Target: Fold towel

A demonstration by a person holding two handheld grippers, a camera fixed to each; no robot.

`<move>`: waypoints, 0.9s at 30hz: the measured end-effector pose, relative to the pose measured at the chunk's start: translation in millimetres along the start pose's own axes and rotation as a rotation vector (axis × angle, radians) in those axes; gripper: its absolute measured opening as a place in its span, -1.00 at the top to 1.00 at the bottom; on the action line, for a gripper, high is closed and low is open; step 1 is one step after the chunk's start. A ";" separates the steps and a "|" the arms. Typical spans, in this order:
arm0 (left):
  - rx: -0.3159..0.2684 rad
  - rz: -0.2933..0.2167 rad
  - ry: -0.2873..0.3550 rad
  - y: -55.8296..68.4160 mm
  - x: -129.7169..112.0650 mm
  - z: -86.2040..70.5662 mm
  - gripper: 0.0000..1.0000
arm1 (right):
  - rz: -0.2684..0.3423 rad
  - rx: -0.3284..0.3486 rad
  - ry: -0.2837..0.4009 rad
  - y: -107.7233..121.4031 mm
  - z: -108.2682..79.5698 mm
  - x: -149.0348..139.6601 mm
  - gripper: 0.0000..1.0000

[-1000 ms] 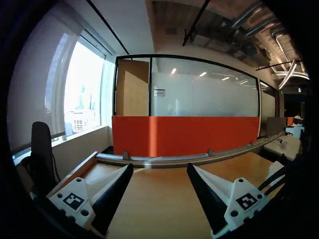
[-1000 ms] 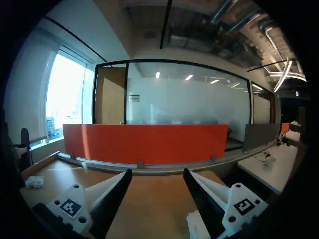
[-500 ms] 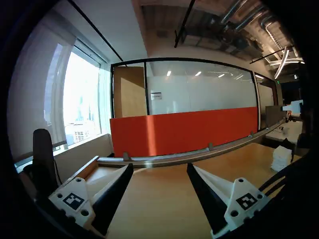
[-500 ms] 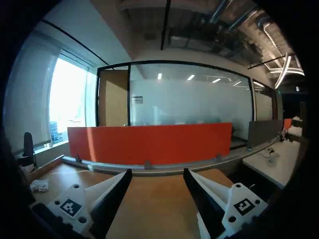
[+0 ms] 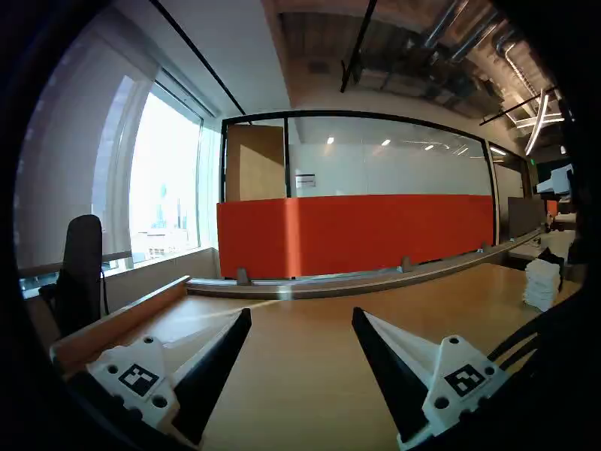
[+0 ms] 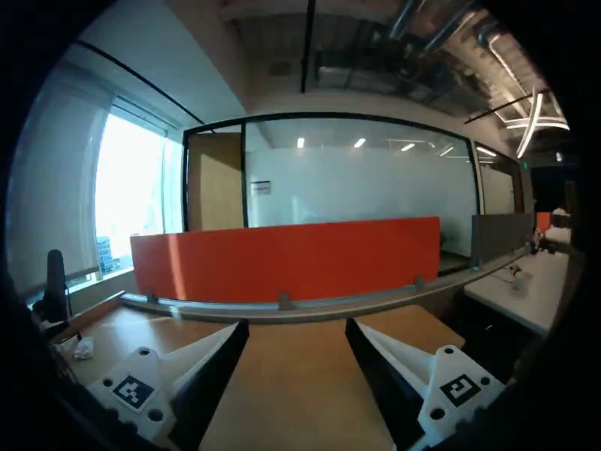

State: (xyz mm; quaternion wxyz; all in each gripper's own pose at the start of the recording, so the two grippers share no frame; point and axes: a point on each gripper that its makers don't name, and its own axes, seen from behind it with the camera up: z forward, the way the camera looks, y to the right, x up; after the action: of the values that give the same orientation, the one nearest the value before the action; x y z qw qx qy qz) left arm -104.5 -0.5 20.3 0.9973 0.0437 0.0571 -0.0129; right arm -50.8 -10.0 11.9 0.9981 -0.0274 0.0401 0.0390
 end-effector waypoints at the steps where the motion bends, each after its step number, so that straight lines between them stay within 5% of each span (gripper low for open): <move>1: 0.000 -0.002 0.002 0.4 -4.3 0.0 -1.00 | 0.000 0.004 0.002 -0.8 0.1 -2.7 -0.99; 27: 0.013 0.002 0.006 5.0 -68.3 3.2 -1.00 | 0.024 -0.003 0.005 14.6 3.0 -41.0 -0.99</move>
State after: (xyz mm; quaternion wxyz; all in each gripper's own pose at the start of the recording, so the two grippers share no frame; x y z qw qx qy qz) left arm -171.7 5.6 31.8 0.9969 0.0503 0.0598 -0.0121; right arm -92.5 1.7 17.4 0.9974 -0.0284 0.0427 0.0508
